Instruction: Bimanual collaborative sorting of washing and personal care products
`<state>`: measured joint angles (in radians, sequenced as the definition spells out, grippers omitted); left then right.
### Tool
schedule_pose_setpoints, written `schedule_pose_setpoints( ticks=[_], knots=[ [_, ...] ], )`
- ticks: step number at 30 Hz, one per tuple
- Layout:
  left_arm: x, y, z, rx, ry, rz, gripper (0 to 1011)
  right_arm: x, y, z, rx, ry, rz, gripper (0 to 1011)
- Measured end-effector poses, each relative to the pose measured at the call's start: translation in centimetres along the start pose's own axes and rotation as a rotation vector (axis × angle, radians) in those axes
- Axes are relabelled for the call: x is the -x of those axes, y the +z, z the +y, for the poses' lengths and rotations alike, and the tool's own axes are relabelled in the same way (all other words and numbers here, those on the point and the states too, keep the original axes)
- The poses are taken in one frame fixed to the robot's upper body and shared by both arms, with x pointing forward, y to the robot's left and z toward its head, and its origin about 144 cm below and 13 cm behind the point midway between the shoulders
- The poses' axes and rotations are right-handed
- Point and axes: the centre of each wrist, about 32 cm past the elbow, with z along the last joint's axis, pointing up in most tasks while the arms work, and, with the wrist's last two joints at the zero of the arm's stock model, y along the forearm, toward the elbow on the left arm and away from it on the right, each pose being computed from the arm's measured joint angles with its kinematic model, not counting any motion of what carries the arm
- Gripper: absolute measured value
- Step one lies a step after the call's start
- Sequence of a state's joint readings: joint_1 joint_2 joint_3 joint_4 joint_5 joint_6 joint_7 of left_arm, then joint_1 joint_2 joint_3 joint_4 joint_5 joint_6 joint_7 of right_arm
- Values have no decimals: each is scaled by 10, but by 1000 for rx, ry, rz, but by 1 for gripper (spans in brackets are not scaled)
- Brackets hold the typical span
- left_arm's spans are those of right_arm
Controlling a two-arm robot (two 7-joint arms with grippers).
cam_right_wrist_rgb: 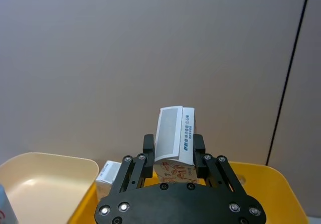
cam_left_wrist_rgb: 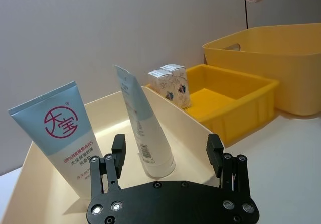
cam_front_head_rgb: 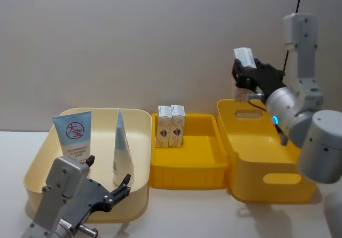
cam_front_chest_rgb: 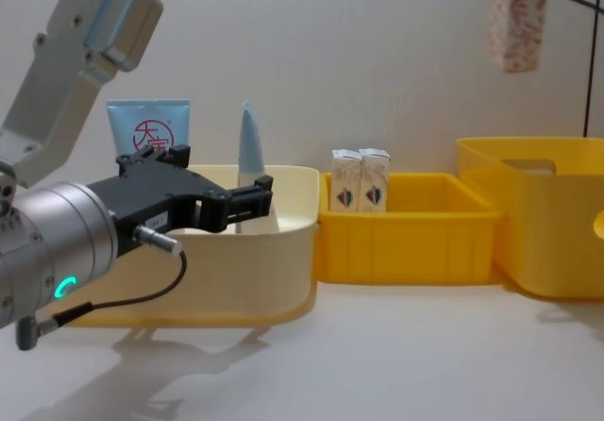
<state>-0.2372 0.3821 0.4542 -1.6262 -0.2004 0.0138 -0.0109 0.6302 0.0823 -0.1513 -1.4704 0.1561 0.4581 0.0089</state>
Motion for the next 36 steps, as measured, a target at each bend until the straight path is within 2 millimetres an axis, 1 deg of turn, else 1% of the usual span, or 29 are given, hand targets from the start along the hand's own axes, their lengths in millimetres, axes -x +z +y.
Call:
schedule_pose_setpoints(
  ticks=[4, 13, 17, 19, 20, 21, 23, 24, 26, 28, 29, 31, 33, 36],
  knots=[
    [0, 0, 0, 0, 0, 0, 1002, -11, -2, -6, 37, -2, 6, 440],
    [0, 0, 0, 0, 0, 0, 1001, -20, -14, -11, 116, 38, 32, 441],
    [0, 0, 0, 0, 0, 0, 1002, -22, -19, -12, 143, 54, 43, 482],
    [0, 0, 0, 0, 0, 0, 1001, -23, -21, -12, 158, 63, 50, 577],
    [0, 0, 0, 0, 0, 0, 1001, -23, -22, -12, 162, 65, 52, 577],
    [0, 0, 0, 0, 0, 0, 1001, -24, -23, -12, 165, 68, 53, 635],
    [0, 0, 0, 0, 0, 0, 1002, -24, -24, -12, 171, 71, 56, 694],
    [0, 0, 0, 0, 0, 0, 1002, -24, -25, -13, 177, 75, 58, 694],
    [0, 0, 0, 0, 0, 0, 1001, -25, -26, -13, 182, 77, 60, 790],
    [0, 0, 0, 0, 0, 0, 1002, -25, -27, -13, 189, 81, 63, 824],
    [0, 0, 0, 0, 0, 0, 1002, -25, -27, -13, 191, 82, 64, 878],
    [0, 0, 0, 0, 0, 0, 1002, -26, -28, -13, 195, 84, 66, 905],
    [0, 0, 0, 0, 0, 0, 1002, -26, -29, -13, 200, 86, 68, 969],
    [0, 0, 0, 0, 0, 0, 1001, -26, -30, -13, 204, 90, 69, 1004]
  ],
)
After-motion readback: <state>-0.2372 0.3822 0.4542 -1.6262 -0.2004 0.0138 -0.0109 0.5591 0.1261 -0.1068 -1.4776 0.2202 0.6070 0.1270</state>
